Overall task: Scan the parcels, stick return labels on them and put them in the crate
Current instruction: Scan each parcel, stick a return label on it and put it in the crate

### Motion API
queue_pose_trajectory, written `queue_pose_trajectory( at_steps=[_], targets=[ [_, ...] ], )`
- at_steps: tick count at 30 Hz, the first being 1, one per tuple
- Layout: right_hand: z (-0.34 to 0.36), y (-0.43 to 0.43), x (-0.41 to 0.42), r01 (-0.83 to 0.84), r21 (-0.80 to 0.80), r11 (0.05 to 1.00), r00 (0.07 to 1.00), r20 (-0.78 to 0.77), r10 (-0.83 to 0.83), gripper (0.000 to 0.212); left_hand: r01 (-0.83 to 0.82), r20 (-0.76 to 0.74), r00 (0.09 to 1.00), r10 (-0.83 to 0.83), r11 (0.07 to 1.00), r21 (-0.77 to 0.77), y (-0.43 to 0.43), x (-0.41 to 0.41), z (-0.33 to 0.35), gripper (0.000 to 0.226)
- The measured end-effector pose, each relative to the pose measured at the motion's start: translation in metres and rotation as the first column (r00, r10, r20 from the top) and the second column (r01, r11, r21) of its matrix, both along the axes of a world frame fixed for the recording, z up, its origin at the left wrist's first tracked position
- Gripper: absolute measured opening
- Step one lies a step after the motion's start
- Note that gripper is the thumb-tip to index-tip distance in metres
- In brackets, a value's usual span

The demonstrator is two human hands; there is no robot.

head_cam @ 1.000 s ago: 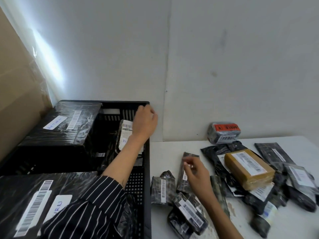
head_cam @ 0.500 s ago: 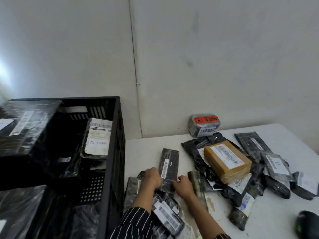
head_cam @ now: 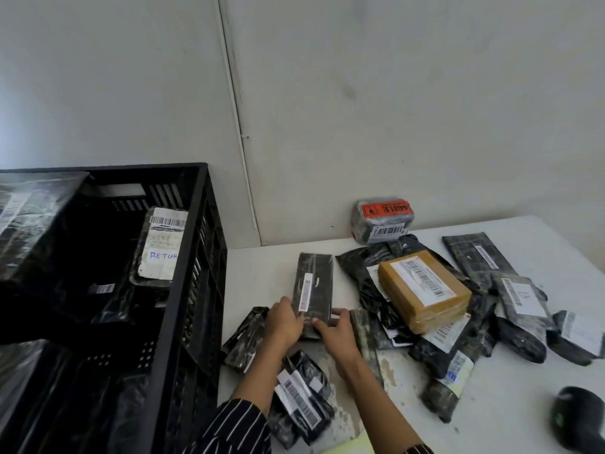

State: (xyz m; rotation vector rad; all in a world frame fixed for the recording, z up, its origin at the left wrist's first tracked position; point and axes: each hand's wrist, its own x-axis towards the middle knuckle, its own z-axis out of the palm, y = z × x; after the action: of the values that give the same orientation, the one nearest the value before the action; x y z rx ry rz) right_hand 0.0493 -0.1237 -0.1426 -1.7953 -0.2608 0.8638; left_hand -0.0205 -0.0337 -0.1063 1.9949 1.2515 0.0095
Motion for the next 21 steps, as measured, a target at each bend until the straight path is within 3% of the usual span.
queue_pose_trajectory(
  at_steps=[4,10,15,19,21],
  targets=[
    [0.037,-0.025,0.021,0.090,0.204,0.975,0.996,-0.046,-0.082,0.031,-0.091,0.239,0.963,0.127,0.983,-0.157,-0.009,0.009,0.025,0.034],
    [0.087,-0.108,0.064,0.114,0.356,0.928,0.991,-0.106,-0.082,0.033,-0.181,0.484,0.783,0.390,0.888,-0.422,-0.052,0.014,0.064,0.063],
    [0.099,-0.188,0.091,0.209,0.448,0.869,0.966,-0.232,-0.113,0.033,-0.135,0.534,0.668,0.519,0.789,-0.599,-0.115,0.013,0.064,0.073],
    [0.092,-0.245,0.110,0.256,0.444,0.859,0.944,-0.307,-0.123,0.045,-0.059,0.529,0.617,0.583,0.705,-0.707,-0.180,0.015,0.048,0.057],
    [0.088,-0.270,0.116,0.228,0.400,0.888,0.948,-0.299,-0.108,0.041,-0.043,0.514,0.593,0.620,0.661,-0.749,-0.210,0.015,0.036,0.049]
  ],
)
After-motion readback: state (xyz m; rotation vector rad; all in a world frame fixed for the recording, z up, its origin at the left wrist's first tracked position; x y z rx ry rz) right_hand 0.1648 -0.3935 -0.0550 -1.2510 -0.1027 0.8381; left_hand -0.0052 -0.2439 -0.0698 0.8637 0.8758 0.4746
